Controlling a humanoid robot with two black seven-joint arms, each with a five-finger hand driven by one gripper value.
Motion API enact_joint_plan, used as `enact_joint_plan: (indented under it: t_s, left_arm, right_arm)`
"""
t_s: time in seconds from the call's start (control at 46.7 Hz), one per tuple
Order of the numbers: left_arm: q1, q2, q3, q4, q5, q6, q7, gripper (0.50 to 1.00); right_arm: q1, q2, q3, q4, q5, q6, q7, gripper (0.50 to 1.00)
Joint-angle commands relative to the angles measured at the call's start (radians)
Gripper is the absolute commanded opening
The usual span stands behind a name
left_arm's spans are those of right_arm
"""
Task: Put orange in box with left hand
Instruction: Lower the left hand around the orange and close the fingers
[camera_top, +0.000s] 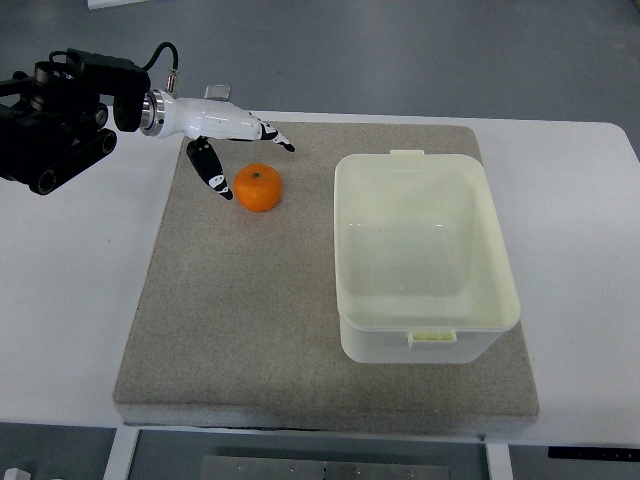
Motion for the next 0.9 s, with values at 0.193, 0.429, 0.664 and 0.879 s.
enact_joint_plan:
  t_s: [0.193, 0.429, 0.664, 0.879]
  left_arm:
    - [0.005, -0.003, 0.002, 0.000, 0.033, 0.000, 0.000, 0.988]
    - [0.033, -0.008, 0.002, 0.000, 0.036, 0.000, 0.000, 0.990]
    - [0.045, -0.009, 0.002, 0.008, 0.044, 0.001, 0.000, 0.990]
    - [0.058, -0.012, 0.002, 0.014, 0.047, 0.006, 0.000, 0.986]
  right_arm:
    - [-0.001, 0.000, 0.000, 0.000, 0.000, 0.000, 0.000, 0.932]
    - [0.000, 0.000, 0.000, 0.000, 0.000, 0.000, 0.000, 0.932]
    - [0.000, 0.000, 0.000, 0.000, 0.000, 0.000, 0.000, 0.932]
    - [0.000, 0.000, 0.000, 0.000, 0.000, 0.000, 0.000, 0.932]
